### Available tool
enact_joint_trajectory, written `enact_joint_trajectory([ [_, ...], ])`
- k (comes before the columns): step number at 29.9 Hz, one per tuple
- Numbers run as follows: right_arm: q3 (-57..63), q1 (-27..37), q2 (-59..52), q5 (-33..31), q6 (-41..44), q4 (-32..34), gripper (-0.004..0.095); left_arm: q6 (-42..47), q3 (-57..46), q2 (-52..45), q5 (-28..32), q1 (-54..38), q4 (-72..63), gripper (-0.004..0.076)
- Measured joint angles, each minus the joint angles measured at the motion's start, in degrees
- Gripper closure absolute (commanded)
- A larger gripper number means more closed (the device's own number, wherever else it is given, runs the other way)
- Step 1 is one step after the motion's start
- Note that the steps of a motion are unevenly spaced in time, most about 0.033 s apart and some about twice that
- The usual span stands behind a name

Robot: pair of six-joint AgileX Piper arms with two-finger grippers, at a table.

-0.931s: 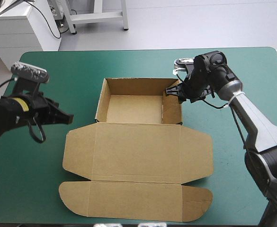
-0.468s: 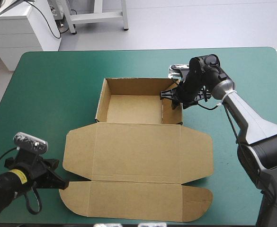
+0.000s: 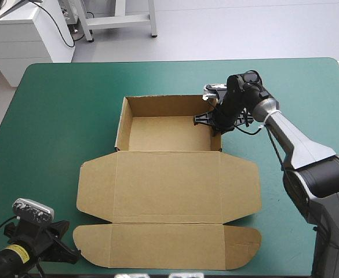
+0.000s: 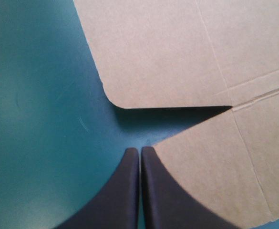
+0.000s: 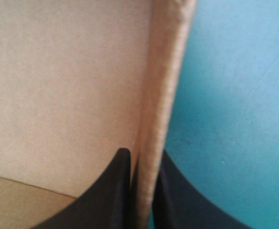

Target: Fold the box

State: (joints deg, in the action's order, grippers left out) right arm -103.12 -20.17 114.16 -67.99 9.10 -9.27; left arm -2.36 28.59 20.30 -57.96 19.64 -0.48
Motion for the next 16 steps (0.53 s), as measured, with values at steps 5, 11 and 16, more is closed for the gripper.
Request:
enact_joint_trajectory([
  [5, 0.0, -0.05, 0.0, 0.47, -0.21, 1.86, 0.0923, -0.14, -0.2, -2.26, 0.48, 0.0, 0.0, 0.0731],
  [11, -0.49, 0.29, -0.25, -0.25, 0.75, 9.27, 0.0923, -0.18, -0.2, -2.45, 0.73, 0.0, 0.0, 0.0731],
  [16, -3.18, 4.52, -1.86, -2.2, 0.8, 14.3, 0.0923, -0.18, -0.2, -2.45, 0.73, 0.0, 0.0, 0.0731],
])
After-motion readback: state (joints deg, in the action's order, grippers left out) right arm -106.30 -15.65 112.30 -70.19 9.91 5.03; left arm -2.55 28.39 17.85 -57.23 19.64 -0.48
